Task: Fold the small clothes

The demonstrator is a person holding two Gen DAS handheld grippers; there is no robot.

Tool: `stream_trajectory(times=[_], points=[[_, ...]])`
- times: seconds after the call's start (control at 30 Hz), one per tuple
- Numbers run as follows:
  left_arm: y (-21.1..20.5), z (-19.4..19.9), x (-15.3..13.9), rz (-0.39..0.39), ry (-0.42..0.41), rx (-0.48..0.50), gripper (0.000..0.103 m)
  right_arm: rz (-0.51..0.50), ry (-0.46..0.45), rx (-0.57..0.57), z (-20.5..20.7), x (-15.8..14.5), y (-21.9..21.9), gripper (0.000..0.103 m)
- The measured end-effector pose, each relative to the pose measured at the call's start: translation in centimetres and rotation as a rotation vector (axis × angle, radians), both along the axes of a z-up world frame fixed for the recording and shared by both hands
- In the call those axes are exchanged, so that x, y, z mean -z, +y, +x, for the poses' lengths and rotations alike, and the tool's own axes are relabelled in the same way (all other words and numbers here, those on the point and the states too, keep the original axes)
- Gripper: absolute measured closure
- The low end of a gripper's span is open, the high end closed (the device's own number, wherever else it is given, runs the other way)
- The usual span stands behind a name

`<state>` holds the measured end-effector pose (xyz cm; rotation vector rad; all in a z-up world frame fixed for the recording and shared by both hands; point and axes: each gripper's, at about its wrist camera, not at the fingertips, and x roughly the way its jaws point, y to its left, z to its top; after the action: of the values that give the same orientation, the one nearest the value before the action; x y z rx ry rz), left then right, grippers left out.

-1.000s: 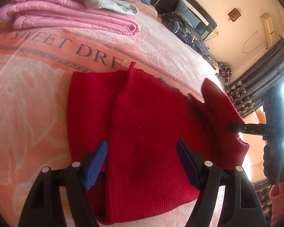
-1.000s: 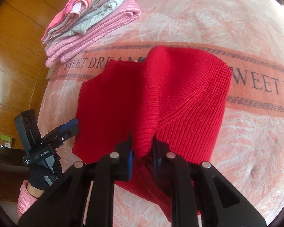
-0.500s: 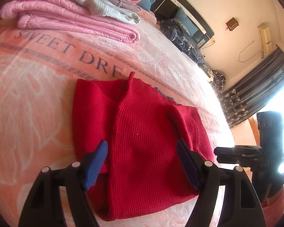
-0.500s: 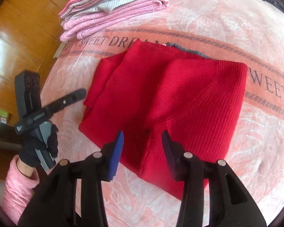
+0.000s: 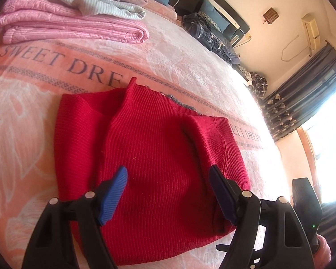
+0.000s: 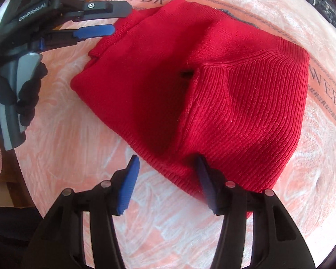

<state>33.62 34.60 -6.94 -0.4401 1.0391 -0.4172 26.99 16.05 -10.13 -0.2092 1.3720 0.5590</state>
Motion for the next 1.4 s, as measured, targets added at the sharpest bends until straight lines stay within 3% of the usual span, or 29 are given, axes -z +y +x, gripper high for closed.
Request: stream_trajectory(times=[0.17, 0.23, 0.47, 0.6, 0.7, 0.97, 1.07, 1.23, 1.3, 1.4], points=[[-0.7, 0.0, 0.3, -0.024, 0.02, 0.012, 0.027, 0.046, 0.009, 0.028, 0.8, 0.3, -2.1, 0.088], [-0.9, -0.1, 0.4, -0.035, 0.026, 0.018, 0.027, 0.102, 0.036, 0.05, 1.0, 0.0, -3.1, 0.094], [-2.6, 0.3, 1.9, -0.2, 0.119, 0.032, 0.027, 0.405, 0.12, 0.164, 1.8, -3.5, -7.8, 0.095], [-4.8, 0.7, 3.6, -0.404, 0.2, 0.045, 0.027, 0.473, 0.09, 0.187, 2.3, -6.1, -9.8, 0.095], [-6.8, 1.4, 4.9, -0.514, 0.26, 0.04, 0.026, 0.506, 0.078, 0.195, 2.4, -7.1, -10.6, 0.095], [-12.1, 4.2, 7.4, -0.604, 0.328, 0.045, 0.023, 0.551, 0.067, 0.18, 2.0, -8.1, -11.5, 0.095], [-13.0, 5.1, 7.7, -0.616, 0.308, 0.055, 0.025, 0.563, 0.066, 0.178, 1.8, -8.0, -12.0, 0.095], [-13.6, 6.5, 7.3, -0.581, 0.251, 0.09, 0.075, 0.572, 0.078, 0.162, 1.3, -7.6, -11.7, 0.095], [-13.8, 6.9, 7.5, -0.524, 0.258, 0.103, 0.082, 0.563, 0.078, 0.152, 1.2, -7.5, -11.2, 0.095], [-13.5, 6.7, 7.6, -0.504, 0.222, 0.113, 0.087, 0.555, 0.086, 0.142, 1.1, -7.1, -10.6, 0.095]])
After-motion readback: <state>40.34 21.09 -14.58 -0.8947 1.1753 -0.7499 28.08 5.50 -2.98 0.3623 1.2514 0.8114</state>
